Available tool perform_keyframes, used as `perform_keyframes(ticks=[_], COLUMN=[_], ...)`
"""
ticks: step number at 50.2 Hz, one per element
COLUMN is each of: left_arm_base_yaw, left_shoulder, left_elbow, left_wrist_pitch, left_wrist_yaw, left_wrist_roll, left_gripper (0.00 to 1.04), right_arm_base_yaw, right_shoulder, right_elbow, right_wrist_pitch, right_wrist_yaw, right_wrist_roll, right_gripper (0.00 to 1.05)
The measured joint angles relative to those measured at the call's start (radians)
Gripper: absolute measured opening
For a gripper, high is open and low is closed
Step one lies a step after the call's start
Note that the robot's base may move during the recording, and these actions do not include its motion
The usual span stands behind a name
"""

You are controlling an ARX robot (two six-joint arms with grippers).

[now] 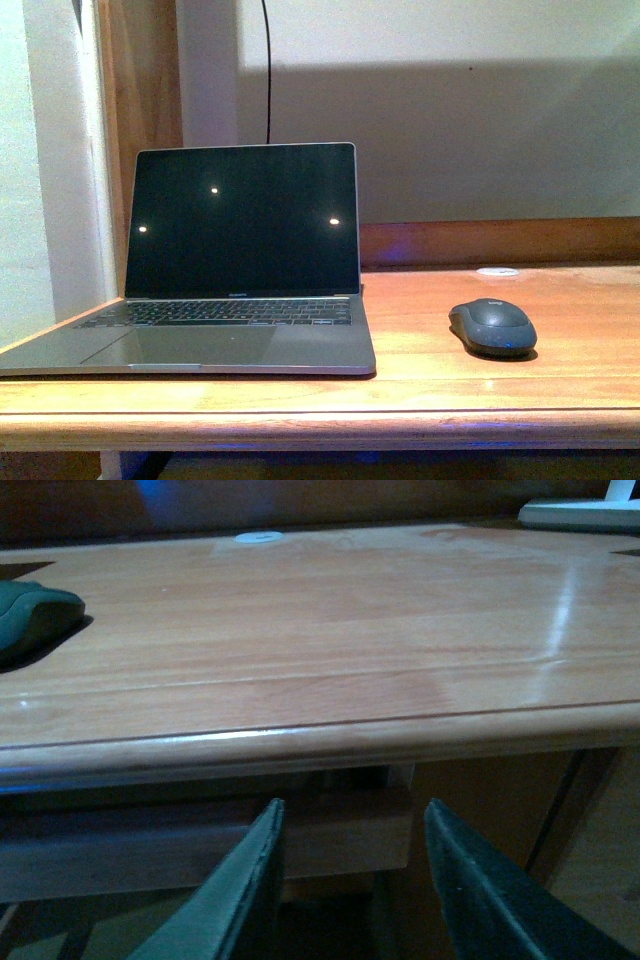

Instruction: Place mouse

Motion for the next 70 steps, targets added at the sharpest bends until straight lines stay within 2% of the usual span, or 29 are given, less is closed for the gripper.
perform_keyframes(ticks=[14,20,24,29,45,70], left_arm_base_yaw=[0.000,0.000,0.000,0.000,0.000,0.000], left_shoulder=[0.000,0.000,0.000,0.000,0.000,0.000], left_elbow=[0.000,0.000,0.000,0.000,0.000,0.000], left_wrist_pitch=[0.000,0.000,0.000,0.000,0.000,0.000], left_wrist_yaw=[0.000,0.000,0.000,0.000,0.000,0.000], left_wrist_roll=[0.000,0.000,0.000,0.000,0.000,0.000], left_gripper=[0.97,0.97,0.97,0.97,0.97,0.97], right_arm_base_yaw=[0.065,0.084,0.149,0.185,0.188,0.188], right_shoulder=[-0.117,-0.159,-0.208,-0.248,-0.372,-0.561], right_elbow=[-0.069,-0.089,-0.102,-0.112,-0.159,-0.159], right_wrist_pitch=[-0.049,-0.074,-0.101,-0.128,-0.191,-0.378], right_wrist_yaw=[0.063,0.082,0.171,0.174,0.185,0.184], right_wrist_roll=[-0.014,-0.014,-0.014,-0.015,-0.015,-0.015], right_gripper=[0.02,0.03,0.03,0.03,0.03,0.03])
